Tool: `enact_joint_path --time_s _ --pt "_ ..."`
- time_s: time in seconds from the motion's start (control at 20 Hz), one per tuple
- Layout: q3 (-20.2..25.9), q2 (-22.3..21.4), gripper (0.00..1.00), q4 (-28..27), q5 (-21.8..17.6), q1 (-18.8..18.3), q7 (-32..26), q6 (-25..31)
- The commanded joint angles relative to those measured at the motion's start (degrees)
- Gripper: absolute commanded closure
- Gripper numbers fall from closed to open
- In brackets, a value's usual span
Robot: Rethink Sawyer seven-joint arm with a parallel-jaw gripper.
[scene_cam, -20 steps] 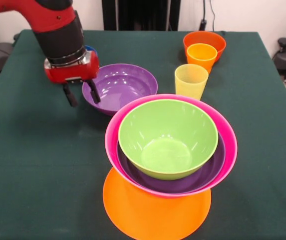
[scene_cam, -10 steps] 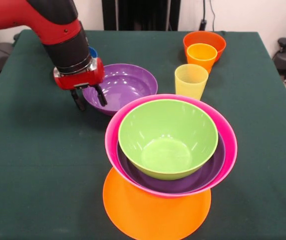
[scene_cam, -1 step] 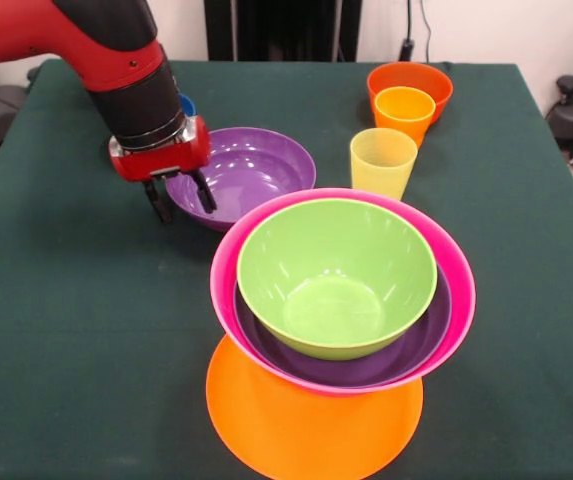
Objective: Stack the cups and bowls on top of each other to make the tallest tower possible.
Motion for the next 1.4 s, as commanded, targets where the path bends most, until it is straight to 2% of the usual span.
enact_joint_path --time_s 0.05,0.1,0.45,0.75,0.95,1.2,1.4 --pt "0.52 1.71 0.00 -1.75 -5.15 2.88 -17.32 3.40" --pt "0.27 1.64 1.00 -1.59 -5.71 3.07 -17.20 3.03" --pt "-1.00 1.42 1.00 -1.11 -8.02 4.06 -16.74 1.78" --pt "-1.69 -2.01 1.00 0.67 -7.25 5.39 -10.76 -0.45" --pt "-0.56 -6.84 1.00 4.25 -3.97 5.47 -7.91 0.95" --pt "1.05 -14.30 1.00 8.99 2.02 6.49 -4.28 5.57" --pt "0.77 -16.75 1.00 10.01 5.53 8.56 -2.14 8.37"
